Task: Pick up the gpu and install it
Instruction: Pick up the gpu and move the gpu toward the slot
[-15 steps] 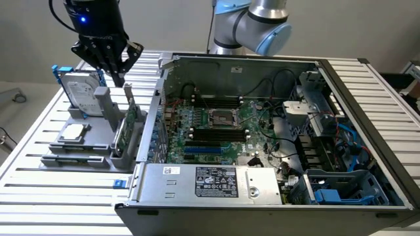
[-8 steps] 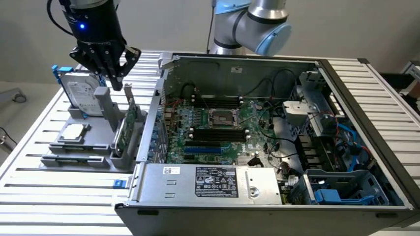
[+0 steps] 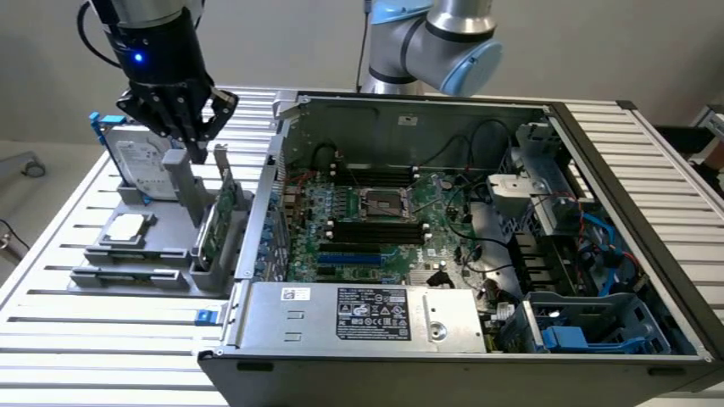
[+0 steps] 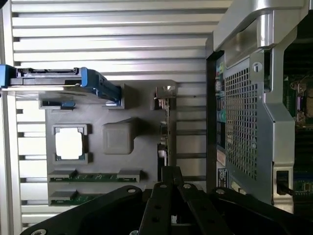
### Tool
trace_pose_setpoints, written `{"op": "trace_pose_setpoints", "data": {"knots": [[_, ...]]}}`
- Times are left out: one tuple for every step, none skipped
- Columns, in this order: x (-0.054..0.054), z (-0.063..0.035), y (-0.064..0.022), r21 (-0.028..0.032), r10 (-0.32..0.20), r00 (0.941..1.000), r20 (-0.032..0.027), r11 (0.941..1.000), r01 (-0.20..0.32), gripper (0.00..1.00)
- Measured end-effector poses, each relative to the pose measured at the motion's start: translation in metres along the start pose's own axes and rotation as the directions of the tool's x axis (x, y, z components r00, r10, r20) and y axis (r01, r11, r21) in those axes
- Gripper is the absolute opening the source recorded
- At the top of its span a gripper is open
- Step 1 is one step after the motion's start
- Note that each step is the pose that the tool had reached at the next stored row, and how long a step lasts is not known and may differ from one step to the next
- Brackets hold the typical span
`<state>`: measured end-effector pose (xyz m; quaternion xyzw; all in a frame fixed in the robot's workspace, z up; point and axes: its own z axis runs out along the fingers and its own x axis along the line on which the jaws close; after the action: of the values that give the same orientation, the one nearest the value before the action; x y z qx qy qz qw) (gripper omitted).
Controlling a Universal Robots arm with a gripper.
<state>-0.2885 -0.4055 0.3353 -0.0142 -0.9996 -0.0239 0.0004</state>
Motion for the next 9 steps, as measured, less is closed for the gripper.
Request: {"op": "trace_pose_setpoints", "data": {"knots": [[0.000,0.0013,-0.0007,0.0000,-0.002,1.0000,-0.0007,1.0000,0.002,0.11],[0.001,0.0027,-0.0015,0.0000,-0.004,1.0000,-0.0016,1.0000,0.004,0.11],[0.001,0.0040,-0.0023,0.0001,-0.007,1.0000,-0.0024,1.0000,0.007,0.11],[0.002,0.0053,-0.0031,0.0001,-0.009,1.0000,-0.0032,1.0000,0.009,0.11],[0.002,0.0066,-0.0039,0.0001,-0.011,0.9999,-0.0041,0.9999,0.011,0.12],[0.003,0.0079,-0.0049,0.0002,-0.013,0.9999,-0.0051,0.9999,0.013,0.12],[0.003,0.0093,-0.0060,0.0002,-0.015,0.9999,-0.0062,0.9999,0.015,0.17],[0.003,0.0109,-0.0073,0.0001,-0.017,0.9998,-0.0072,0.9999,0.017,0.24],[0.004,0.0124,-0.0084,0.0001,-0.019,0.9998,-0.0083,0.9998,0.019,0.29]]}}
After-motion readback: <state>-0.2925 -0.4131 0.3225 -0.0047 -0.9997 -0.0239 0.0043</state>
